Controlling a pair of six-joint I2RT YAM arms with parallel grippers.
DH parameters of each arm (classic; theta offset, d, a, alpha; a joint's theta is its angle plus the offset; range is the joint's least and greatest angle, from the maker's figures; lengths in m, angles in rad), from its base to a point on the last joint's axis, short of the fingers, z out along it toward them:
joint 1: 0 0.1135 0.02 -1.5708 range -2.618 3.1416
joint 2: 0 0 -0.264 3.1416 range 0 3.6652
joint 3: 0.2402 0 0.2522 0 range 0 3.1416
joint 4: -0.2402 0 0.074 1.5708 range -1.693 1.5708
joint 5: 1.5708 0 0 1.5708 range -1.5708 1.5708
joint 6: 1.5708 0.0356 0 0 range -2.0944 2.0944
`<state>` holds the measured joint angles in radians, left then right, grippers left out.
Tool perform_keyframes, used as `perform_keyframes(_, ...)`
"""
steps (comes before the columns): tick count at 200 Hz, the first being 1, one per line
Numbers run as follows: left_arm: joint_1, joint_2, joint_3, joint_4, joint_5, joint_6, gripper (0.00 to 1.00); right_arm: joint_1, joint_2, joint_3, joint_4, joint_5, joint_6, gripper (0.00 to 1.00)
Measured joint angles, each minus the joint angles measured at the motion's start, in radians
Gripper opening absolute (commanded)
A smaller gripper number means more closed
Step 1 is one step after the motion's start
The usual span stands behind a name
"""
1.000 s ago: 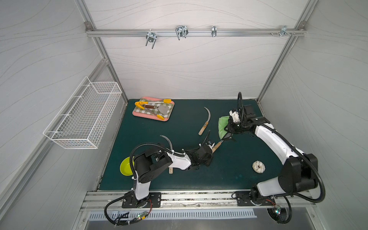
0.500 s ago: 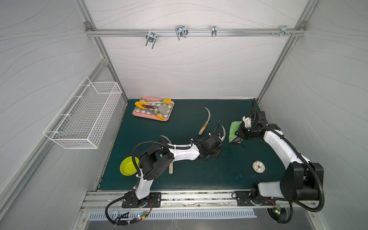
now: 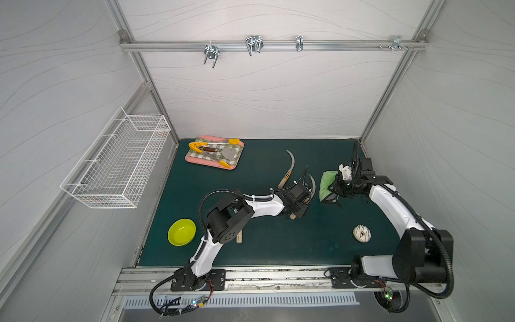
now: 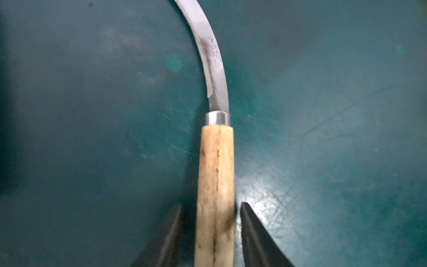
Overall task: Wipe small sickles with rags
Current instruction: Wipe the small sickle at the center of the board.
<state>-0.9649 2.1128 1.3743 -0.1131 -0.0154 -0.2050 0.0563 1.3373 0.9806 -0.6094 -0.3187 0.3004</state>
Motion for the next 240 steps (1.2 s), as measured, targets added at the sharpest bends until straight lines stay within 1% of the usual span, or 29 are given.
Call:
perform_keyframes(12,0.000,0.002,0.000,0.002,0.002,-0.003,0.24,0.000,0.000,-0.001,0.001,-0.002,0.000,0.15)
perform_keyframes(30,0.001,0.003,0.000,0.008,0.005,-0.004,0.07,0.000,0.000,-0.001,0.002,-0.006,0.000,0.15)
perform_keyframes(40,0.001,0.003,-0.003,0.014,0.007,-0.007,0.00,0.000,0.000,-0.001,0.001,-0.008,0.000,0.16)
perform_keyframes(84,0.002,-0.023,-0.072,0.095,0.011,-0.009,0.00,0.019,0.002,0.006,-0.017,0.006,-0.006,0.16)
perform_keyframes(123,-0.007,-0.112,-0.208,0.133,0.016,-0.037,0.00,0.112,0.080,0.125,-0.066,0.064,-0.025,0.15)
perform_keyframes(145,-0.029,-0.140,-0.246,0.137,0.010,-0.054,0.00,0.145,0.182,0.224,-0.072,0.083,-0.038,0.15)
perform_keyframes(181,-0.065,-0.156,-0.275,0.155,0.007,-0.081,0.00,0.160,0.416,0.393,-0.101,0.116,-0.048,0.14)
perform_keyframes(240,-0.066,-0.158,-0.291,0.182,0.008,-0.094,0.00,0.170,0.701,0.610,-0.195,0.181,-0.065,0.13)
